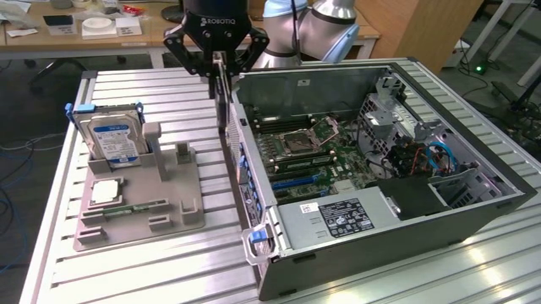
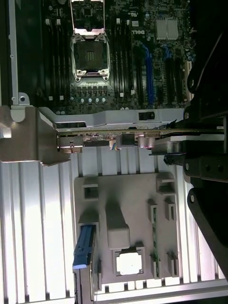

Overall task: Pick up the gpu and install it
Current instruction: 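Pick up the gpu and move the gpu toward the slot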

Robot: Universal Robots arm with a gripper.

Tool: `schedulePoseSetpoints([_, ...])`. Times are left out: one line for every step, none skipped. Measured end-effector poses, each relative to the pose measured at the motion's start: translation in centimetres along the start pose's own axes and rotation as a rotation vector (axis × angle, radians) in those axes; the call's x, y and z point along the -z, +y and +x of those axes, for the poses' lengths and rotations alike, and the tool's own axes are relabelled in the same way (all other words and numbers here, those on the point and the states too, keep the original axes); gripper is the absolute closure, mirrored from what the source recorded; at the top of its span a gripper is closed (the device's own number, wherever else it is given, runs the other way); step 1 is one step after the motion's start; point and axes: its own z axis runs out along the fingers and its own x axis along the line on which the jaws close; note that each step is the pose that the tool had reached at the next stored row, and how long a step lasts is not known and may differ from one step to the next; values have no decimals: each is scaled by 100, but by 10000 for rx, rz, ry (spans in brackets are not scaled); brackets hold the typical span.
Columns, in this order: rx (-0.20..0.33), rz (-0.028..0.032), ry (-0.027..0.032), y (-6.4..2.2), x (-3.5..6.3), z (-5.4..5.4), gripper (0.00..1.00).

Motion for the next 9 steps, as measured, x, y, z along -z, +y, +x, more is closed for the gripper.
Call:
schedulePoseSetpoints([-1, 0, 0, 1, 0, -12, 72])
schedulePoseSetpoints([0, -2, -1, 2, -1, -24, 72])
schedulePoseSetpoints([-1, -1, -1, 3, -2, -35, 72])
schedulePoseSetpoints([0, -1, 0, 4, -2, -46, 72])
schedulePoseSetpoints([-1, -1, 0, 5, -2, -57, 72])
schedulePoseSetpoints([-1, -1, 0, 6, -3, -71, 72])
schedulePoseSetpoints([-1, -1, 0, 7, -3, -87, 72])
schedulePoseSetpoints([-1, -1, 0, 9, -3, -106, 72])
schedulePoseSetpoints([-1, -1, -1, 10, -4, -126, 72])
